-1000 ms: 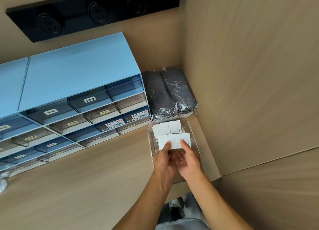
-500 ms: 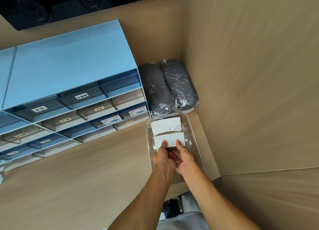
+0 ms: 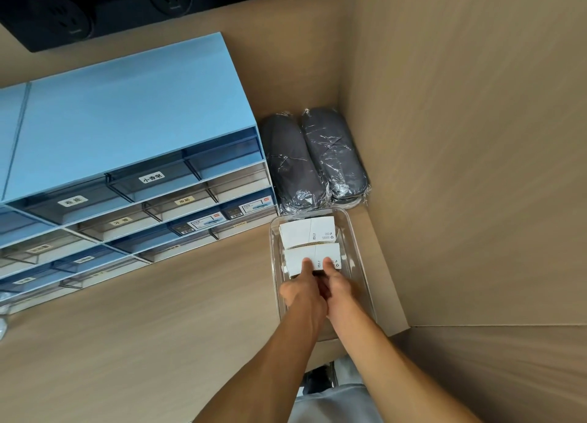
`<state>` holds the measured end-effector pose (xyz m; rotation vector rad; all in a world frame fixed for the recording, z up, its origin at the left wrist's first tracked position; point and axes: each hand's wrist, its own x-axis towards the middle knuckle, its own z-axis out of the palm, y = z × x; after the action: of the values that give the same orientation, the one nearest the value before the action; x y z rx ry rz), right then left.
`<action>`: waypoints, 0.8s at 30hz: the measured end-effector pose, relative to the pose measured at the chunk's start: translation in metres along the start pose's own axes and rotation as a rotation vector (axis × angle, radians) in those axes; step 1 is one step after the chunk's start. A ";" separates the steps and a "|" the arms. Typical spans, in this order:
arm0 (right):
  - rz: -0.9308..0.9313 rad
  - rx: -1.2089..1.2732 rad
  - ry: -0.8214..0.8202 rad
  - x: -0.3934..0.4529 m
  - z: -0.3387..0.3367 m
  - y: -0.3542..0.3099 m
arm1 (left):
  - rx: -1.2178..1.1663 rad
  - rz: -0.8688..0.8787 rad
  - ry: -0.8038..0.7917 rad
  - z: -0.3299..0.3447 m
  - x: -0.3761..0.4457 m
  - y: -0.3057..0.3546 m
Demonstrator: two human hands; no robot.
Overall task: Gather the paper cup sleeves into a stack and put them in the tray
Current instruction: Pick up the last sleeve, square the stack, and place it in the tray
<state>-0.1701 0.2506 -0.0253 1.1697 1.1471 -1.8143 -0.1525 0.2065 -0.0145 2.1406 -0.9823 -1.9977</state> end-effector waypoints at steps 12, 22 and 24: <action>-0.155 -0.233 0.104 0.007 -0.006 -0.001 | 0.080 0.055 -0.025 -0.002 0.006 -0.003; -0.276 -0.314 0.133 0.003 -0.008 0.002 | 0.092 0.064 -0.054 -0.004 0.006 -0.004; -0.267 -0.298 0.103 -0.001 -0.009 0.002 | 0.097 0.055 -0.053 -0.006 0.003 -0.003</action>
<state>-0.1656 0.2582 -0.0269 0.9812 1.6362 -1.7100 -0.1457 0.2052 -0.0179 2.0919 -1.1567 -2.0317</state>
